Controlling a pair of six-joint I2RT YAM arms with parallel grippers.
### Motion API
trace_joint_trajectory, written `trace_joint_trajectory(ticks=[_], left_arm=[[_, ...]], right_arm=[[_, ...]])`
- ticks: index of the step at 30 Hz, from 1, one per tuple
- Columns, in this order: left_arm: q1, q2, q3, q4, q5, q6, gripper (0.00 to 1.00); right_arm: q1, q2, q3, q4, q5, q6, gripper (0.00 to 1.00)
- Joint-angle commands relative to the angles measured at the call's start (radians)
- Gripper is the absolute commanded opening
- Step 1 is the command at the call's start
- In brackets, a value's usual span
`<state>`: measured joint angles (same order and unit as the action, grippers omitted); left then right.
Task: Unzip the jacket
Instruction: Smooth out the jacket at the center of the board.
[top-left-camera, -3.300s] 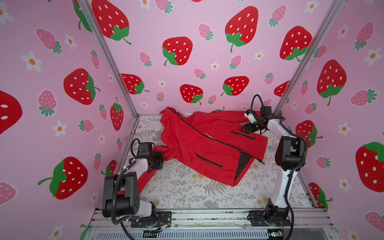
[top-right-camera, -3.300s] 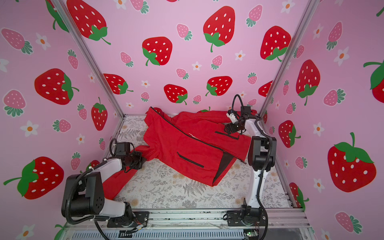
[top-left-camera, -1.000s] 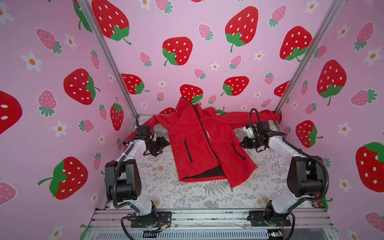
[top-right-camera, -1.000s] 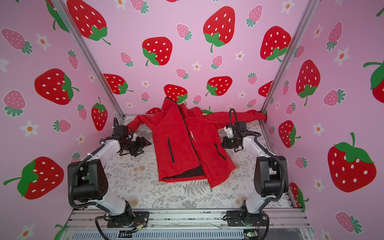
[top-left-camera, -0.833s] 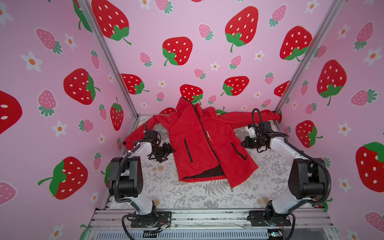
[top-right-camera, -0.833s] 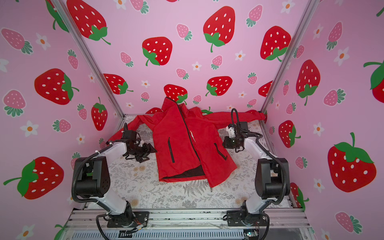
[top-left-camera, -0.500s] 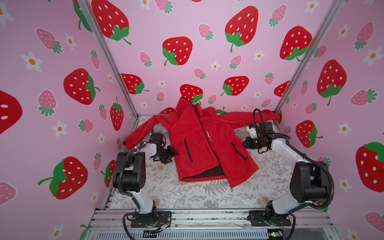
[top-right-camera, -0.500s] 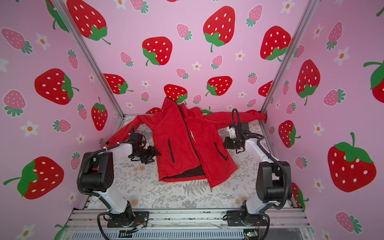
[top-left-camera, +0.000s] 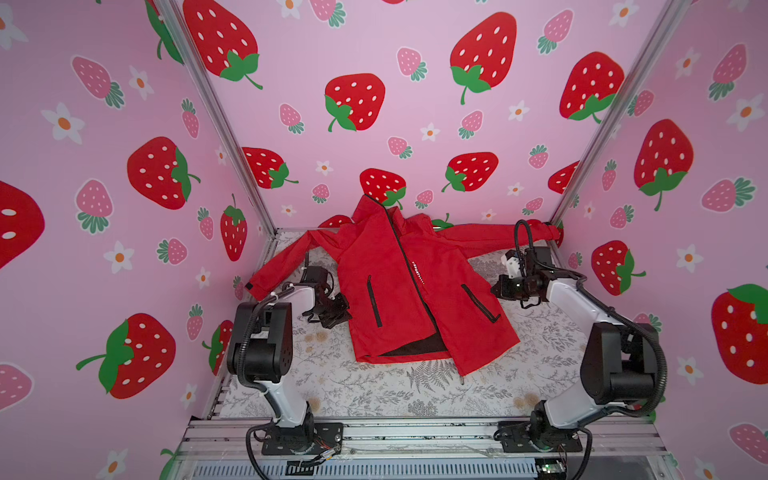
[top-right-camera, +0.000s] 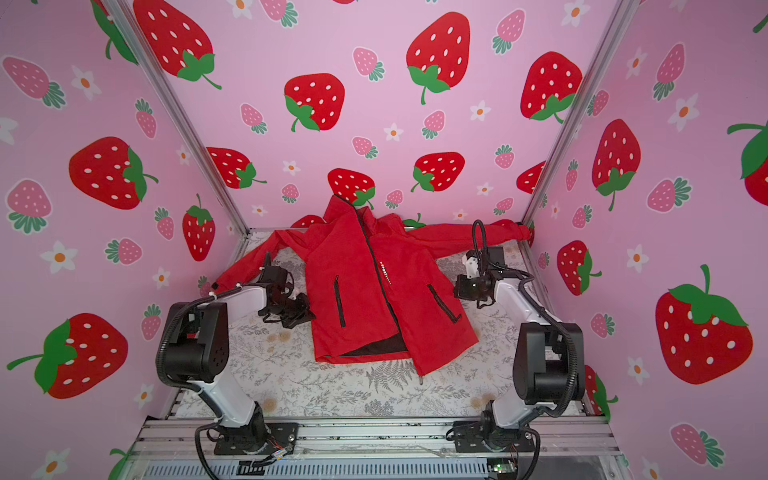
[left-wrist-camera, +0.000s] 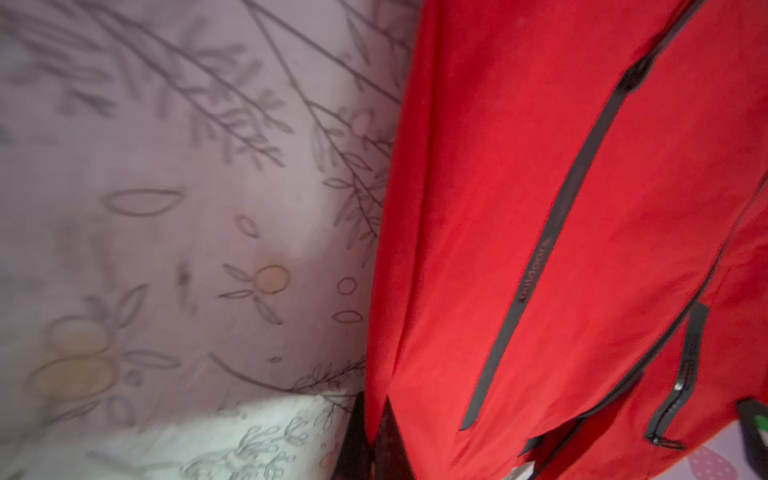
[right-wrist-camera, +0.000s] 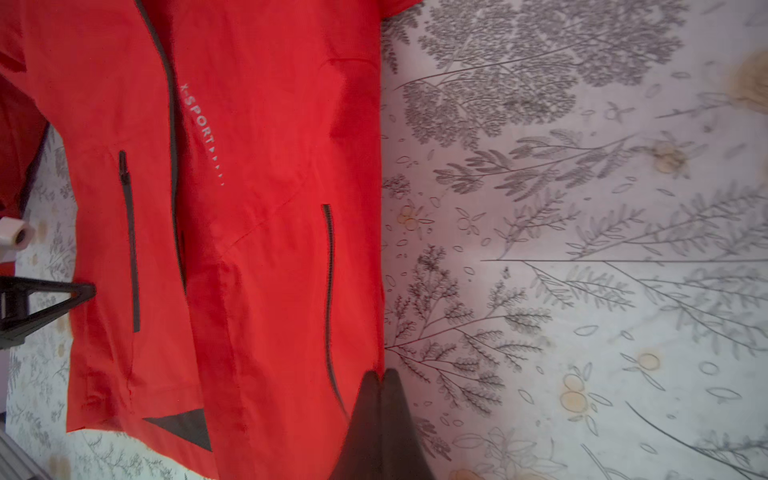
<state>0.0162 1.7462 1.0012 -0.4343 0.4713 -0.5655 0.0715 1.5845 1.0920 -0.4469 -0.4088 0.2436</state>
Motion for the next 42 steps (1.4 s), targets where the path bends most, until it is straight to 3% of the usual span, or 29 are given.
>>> trace_joint_trajectory(ticks=[1,10,14,15,17,19,20,26,33,37,42], left_arm=[[0.055,-0.039,0.016,-0.054,-0.025,0.03,0.0],[0.142,-0.062,-0.067,-0.065,0.001,0.061,0.0],[0.156,-0.06,-0.048,-0.096,0.0,0.092,0.01],[0.156,-0.067,-0.039,-0.102,0.0,0.092,0.11],[0.148,-0.102,-0.008,-0.126,-0.013,0.099,0.35],[0.119,-0.165,0.024,-0.15,-0.058,0.107,0.49],[0.093,-0.196,0.048,-0.171,-0.094,0.116,0.53],[-0.069,-0.218,0.174,-0.351,-0.228,0.157,0.57],[-0.174,-0.185,0.119,-0.407,-0.395,0.132,0.57],[-0.208,-0.158,0.089,-0.384,-0.428,0.072,0.57],[-0.236,-0.131,0.048,-0.272,-0.347,0.0,0.55]], right_arm=[[-0.047,-0.006,-0.031,0.015,0.012,0.053,0.0],[-0.065,-0.079,-0.206,0.01,0.089,0.108,0.0],[-0.062,-0.125,-0.217,0.011,-0.017,0.014,0.01],[-0.058,-0.144,-0.211,0.011,-0.052,-0.013,0.14],[-0.046,-0.195,-0.196,0.019,-0.085,-0.038,0.57],[-0.025,-0.24,-0.187,0.046,-0.092,-0.038,0.8],[-0.012,-0.25,-0.175,0.052,-0.094,-0.042,0.85],[0.104,-0.17,-0.062,-0.031,-0.092,-0.133,0.78],[0.237,-0.122,-0.032,-0.11,0.059,-0.176,0.75],[0.256,-0.115,-0.037,-0.105,0.074,-0.167,0.75],[0.294,-0.09,-0.025,-0.117,0.098,-0.174,0.75]])
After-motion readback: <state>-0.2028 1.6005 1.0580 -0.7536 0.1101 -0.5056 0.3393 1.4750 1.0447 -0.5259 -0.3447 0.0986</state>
